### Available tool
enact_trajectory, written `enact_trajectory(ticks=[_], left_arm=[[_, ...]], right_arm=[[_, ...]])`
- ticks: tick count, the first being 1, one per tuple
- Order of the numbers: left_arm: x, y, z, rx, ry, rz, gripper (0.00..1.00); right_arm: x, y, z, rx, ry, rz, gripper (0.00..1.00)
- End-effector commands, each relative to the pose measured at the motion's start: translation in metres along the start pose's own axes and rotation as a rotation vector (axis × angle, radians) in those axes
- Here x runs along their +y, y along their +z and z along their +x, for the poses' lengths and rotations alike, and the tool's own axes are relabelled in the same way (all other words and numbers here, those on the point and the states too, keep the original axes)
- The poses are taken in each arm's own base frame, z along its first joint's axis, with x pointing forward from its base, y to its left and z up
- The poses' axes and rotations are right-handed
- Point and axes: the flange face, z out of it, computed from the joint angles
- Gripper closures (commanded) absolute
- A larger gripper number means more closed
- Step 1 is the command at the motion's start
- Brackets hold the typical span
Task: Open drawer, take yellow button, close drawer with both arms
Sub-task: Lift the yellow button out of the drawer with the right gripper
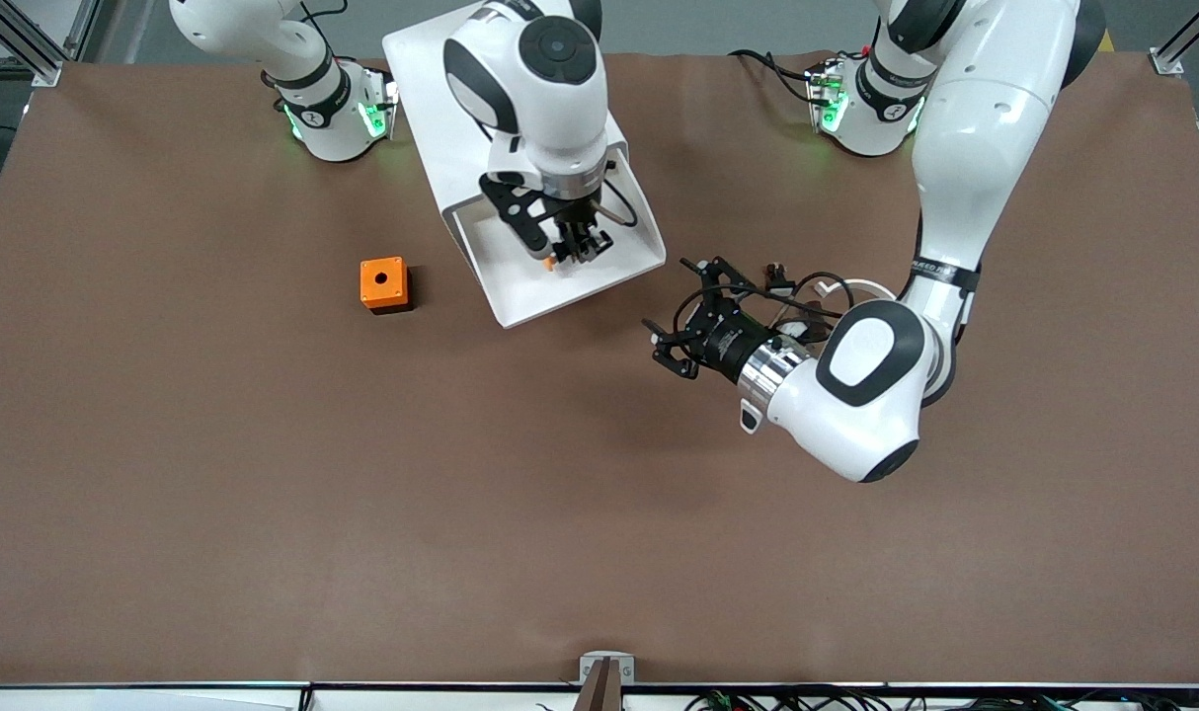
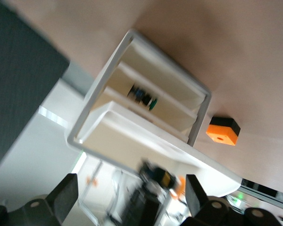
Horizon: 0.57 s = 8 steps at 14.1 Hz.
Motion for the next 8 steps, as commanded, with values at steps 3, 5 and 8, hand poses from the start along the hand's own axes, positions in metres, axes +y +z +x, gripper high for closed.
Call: enact_trajectory(ticks=[3, 5, 8], left_arm=[[-0.019, 0.012, -0.076, 0.361, 0.235, -0.099, 0.0], [-0.013, 0.022, -0.082, 0.465, 0.288, -0.119, 0.0], [-0.003, 0.047, -0.095, 0.628, 0.384, -0.114, 0.0]], right_arm=[[0.02, -0.047, 0.143, -0.061, -0.228, -0.06, 0.99], [0.036, -0.04, 0.211, -0.084, -0.298, -0.067, 0.99], [0.065, -0.021, 0.295, -0.092, -0.404, -0.087, 0.99]])
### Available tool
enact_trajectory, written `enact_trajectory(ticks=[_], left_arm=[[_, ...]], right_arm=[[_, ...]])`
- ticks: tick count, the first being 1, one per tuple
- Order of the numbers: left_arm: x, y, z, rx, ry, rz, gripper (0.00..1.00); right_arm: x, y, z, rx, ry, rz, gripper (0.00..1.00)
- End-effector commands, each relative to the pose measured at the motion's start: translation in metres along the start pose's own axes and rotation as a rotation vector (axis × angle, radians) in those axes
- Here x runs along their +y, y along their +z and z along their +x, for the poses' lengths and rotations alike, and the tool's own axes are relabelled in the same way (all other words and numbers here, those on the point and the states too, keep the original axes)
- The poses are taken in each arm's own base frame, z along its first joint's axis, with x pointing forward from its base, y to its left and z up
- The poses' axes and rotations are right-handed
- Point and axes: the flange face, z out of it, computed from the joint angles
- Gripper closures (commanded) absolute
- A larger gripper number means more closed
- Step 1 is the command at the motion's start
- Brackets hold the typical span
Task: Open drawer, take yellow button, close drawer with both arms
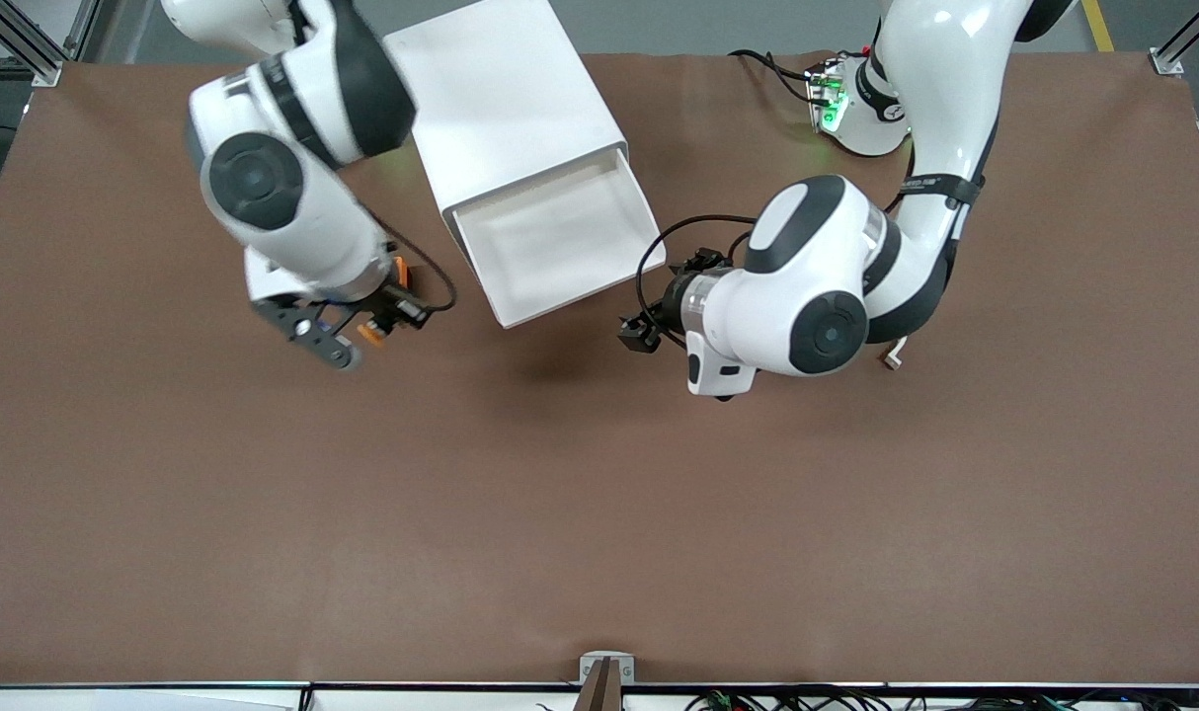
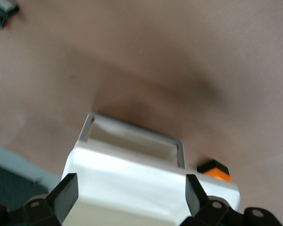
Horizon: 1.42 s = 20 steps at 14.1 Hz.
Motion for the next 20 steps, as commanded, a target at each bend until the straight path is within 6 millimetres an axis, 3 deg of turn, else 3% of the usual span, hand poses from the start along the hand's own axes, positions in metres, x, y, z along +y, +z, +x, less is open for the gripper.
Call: enact_trajectory(ticks=[1, 5, 9, 11, 16, 18, 20], left_arm=[[0.007, 0.017, -0.015, 0.15, 0.094, 0.012, 0.0], [0.017, 0.041, -0.05, 0.338, 0.194, 0.038, 0.0], [0.027, 0.066, -0.082, 0.501, 0.304, 0.034, 0.0], [0.031, 0.073, -0.087, 0.524, 0.332, 0.005, 0.0], [0.029, 0.108, -0.086, 0.531, 0.363, -0.021, 0.0], [0.025, 0.114, -0.09, 0.532, 0.371, -0.012, 0.0], [0.022, 0.123, -0.106, 0.522, 0.395, -0.004, 0.0]], right_arm=[[0.046, 0.014, 0.047, -0.013, -0.103, -0.008, 0.99], [0.135, 0.047, 0.13, -0.023, -0.24, 0.029, 1.0], [0.191, 0.086, 0.173, 0.031, -0.338, 0.059, 1.0], [0.223, 0.102, 0.195, 0.079, -0.408, 0.075, 1.0], [0.298, 0.197, 0.256, 0.153, -0.547, 0.075, 1.0], [0.314, 0.23, 0.268, 0.156, -0.588, 0.068, 0.99], [0.325, 0.255, 0.275, 0.132, -0.572, 0.07, 1.0]])
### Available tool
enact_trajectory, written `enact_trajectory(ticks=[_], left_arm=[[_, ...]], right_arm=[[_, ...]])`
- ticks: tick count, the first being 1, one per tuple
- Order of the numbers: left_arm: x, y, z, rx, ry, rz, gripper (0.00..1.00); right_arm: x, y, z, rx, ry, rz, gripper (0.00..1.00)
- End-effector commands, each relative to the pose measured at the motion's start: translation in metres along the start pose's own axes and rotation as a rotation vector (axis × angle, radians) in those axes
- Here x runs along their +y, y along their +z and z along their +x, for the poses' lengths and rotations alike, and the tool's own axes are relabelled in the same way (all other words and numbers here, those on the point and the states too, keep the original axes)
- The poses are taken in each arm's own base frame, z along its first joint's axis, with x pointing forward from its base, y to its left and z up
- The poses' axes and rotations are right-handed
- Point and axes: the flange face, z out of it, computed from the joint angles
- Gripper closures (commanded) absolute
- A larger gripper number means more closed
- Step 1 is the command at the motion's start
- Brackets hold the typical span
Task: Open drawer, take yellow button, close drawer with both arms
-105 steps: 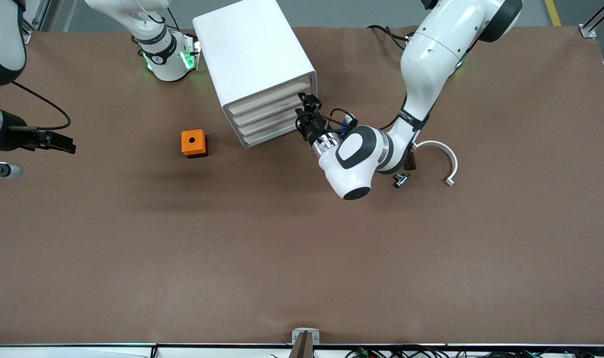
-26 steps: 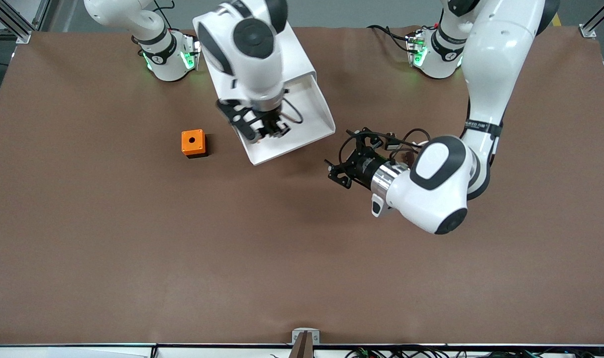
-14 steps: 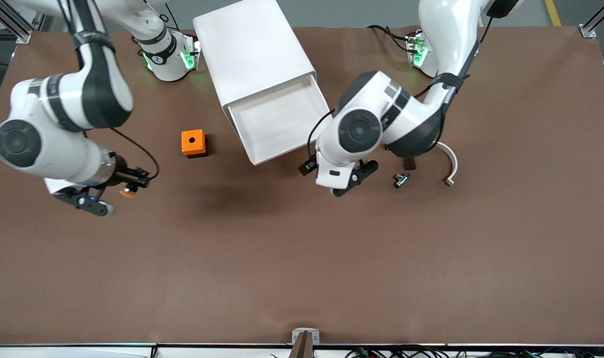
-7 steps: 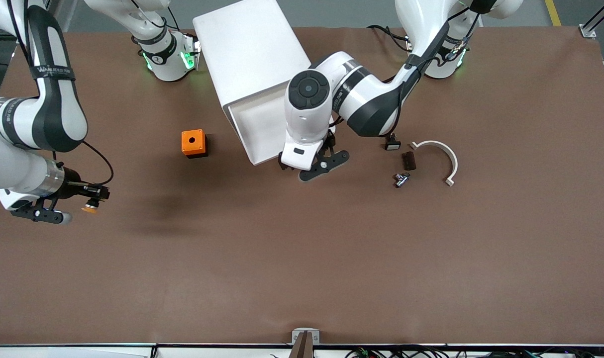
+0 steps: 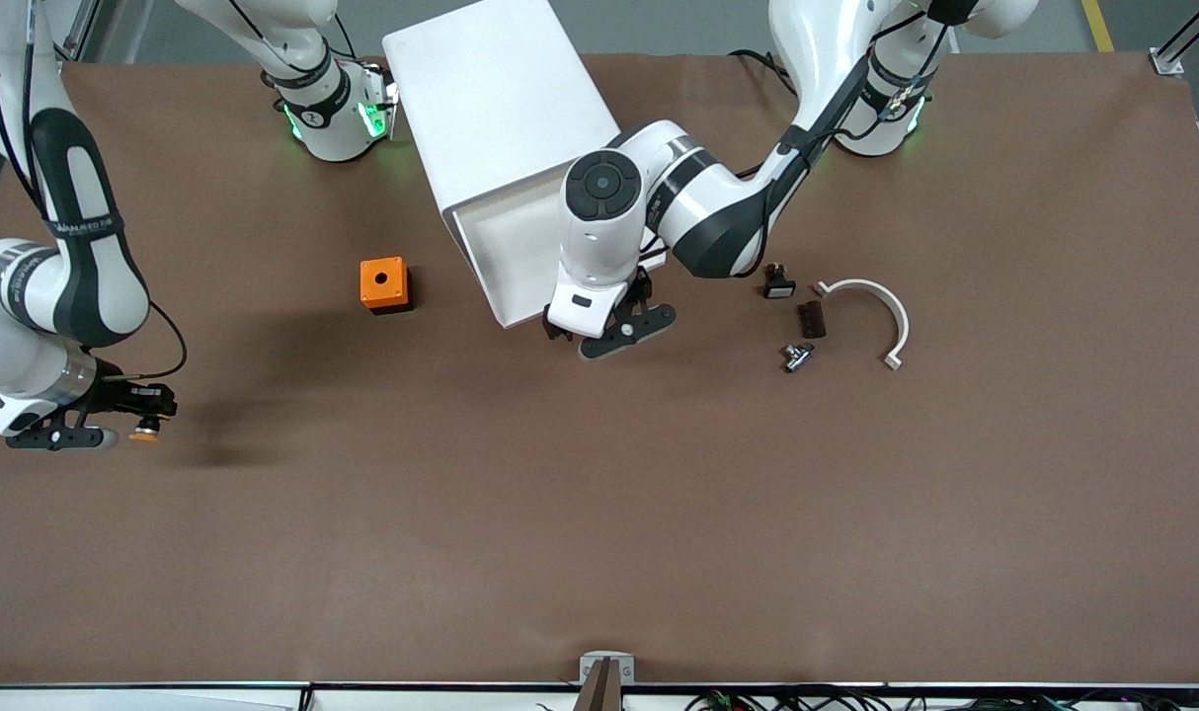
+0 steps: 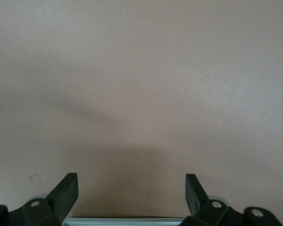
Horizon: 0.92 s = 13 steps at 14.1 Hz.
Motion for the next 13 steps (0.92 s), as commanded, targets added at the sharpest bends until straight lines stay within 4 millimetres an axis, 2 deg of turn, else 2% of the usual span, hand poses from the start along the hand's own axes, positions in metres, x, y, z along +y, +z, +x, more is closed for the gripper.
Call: enact_trajectory(ticks=[1, 4, 9, 11, 12, 13], left_arm=[[-0.002, -0.007, -0.029, 0.008, 0.056, -0.001, 0.0], [0.001, -0.004, -0.05, -0.027, 0.073, 0.005, 0.0], [0.003, 0.005, -0.083, -0.073, 0.107, 0.017, 0.0], [0.004, 0.008, -0.099, -0.144, 0.097, 0.014, 0.0], [0.004, 0.008, -0.107, -0.167, 0.098, 0.021, 0.0], [0.004, 0.008, -0.114, -0.186, 0.103, 0.026, 0.0]], right_arm=[[0.011, 0.024, 0.0, -0.008, 0.001, 0.023, 0.99], [0.01, 0.037, 0.0, -0.01, 0.004, 0.026, 1.0], [0.011, 0.049, -0.001, -0.017, -0.02, 0.028, 0.99], [0.015, 0.051, -0.001, -0.003, -0.03, 0.022, 0.99], [0.015, 0.056, -0.002, -0.01, -0.03, 0.024, 0.98], [0.015, 0.057, -0.002, -0.012, -0.028, 0.024, 0.9]])
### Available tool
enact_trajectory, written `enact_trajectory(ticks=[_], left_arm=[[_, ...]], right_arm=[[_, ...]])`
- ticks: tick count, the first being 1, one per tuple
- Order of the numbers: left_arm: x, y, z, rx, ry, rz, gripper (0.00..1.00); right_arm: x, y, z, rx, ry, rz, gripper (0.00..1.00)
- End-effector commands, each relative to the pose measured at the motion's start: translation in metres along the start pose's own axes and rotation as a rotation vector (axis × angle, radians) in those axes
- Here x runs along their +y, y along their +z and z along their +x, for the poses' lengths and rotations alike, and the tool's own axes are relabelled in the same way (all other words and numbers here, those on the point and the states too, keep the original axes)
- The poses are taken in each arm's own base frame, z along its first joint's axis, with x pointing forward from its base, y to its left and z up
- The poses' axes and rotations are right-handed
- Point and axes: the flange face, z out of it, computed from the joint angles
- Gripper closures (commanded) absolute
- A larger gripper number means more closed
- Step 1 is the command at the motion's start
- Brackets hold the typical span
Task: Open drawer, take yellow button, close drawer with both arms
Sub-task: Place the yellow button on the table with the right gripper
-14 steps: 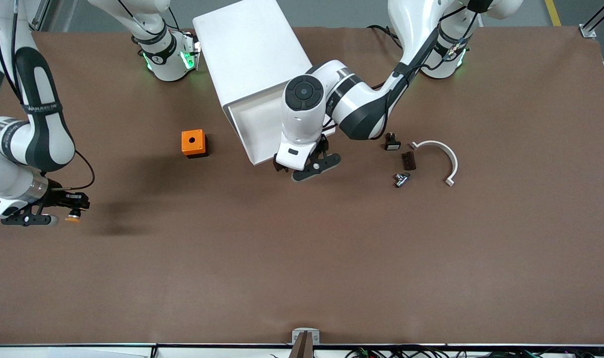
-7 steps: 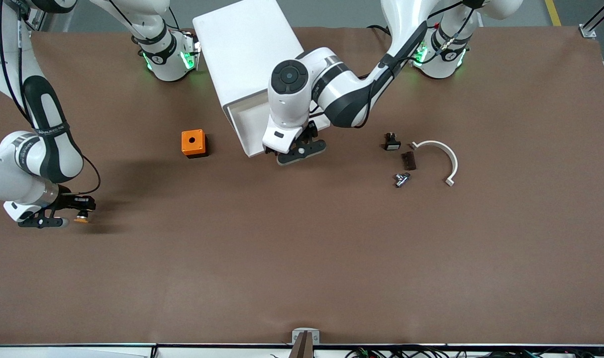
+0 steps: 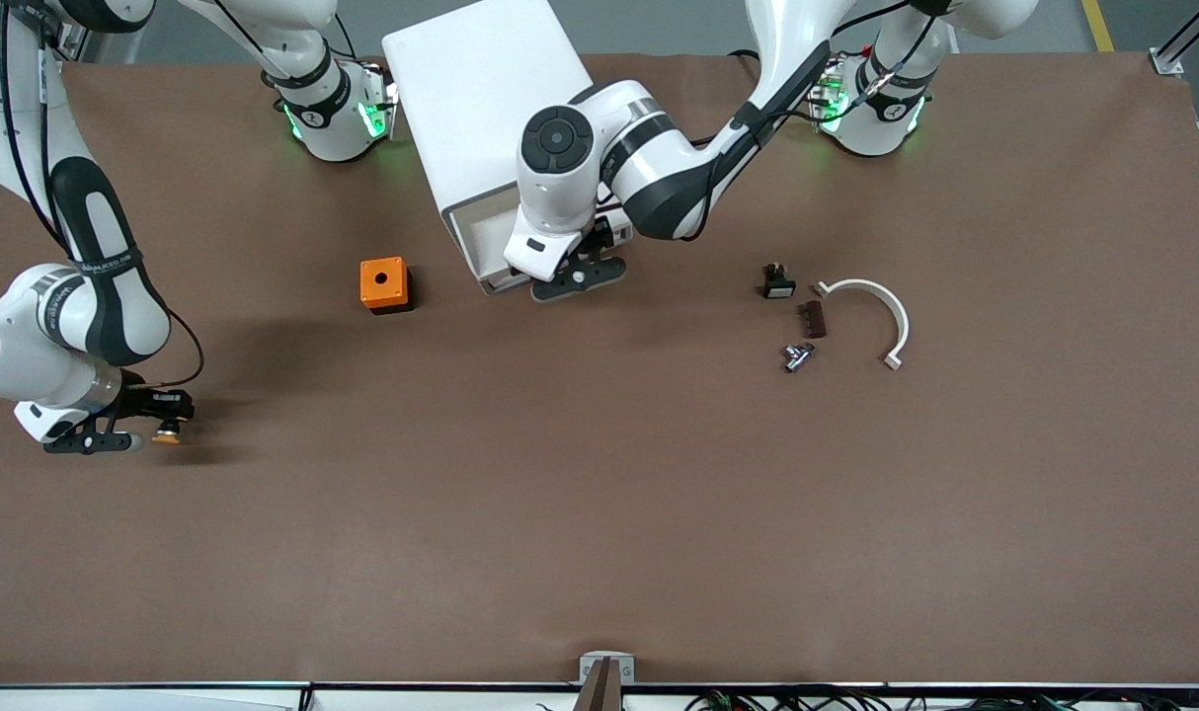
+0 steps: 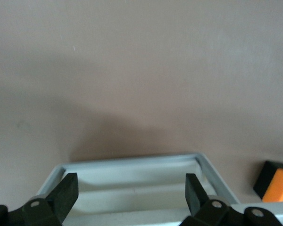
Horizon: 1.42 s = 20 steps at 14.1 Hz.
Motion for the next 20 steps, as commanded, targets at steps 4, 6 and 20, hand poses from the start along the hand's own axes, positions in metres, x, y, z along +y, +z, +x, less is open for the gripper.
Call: enact_trajectory(ticks=[4, 6, 20], left_arm=[[-0.004, 0.006, -0.036, -0.149, -0.026, 0.028, 0.0], [-0.004, 0.013, -0.047, -0.187, -0.038, 0.037, 0.0], [-0.005, 0.01, -0.038, -0.303, -0.194, 0.01, 0.0]], right_arm=[[-0.001, 0.003, 0.005, 0.008, -0.017, 0.014, 0.0], [-0.005, -0.011, 0.009, 0.019, -0.025, 0.013, 0.0], [-0.154, -0.277, -0.022, -0.073, 0.093, 0.083, 0.0]])
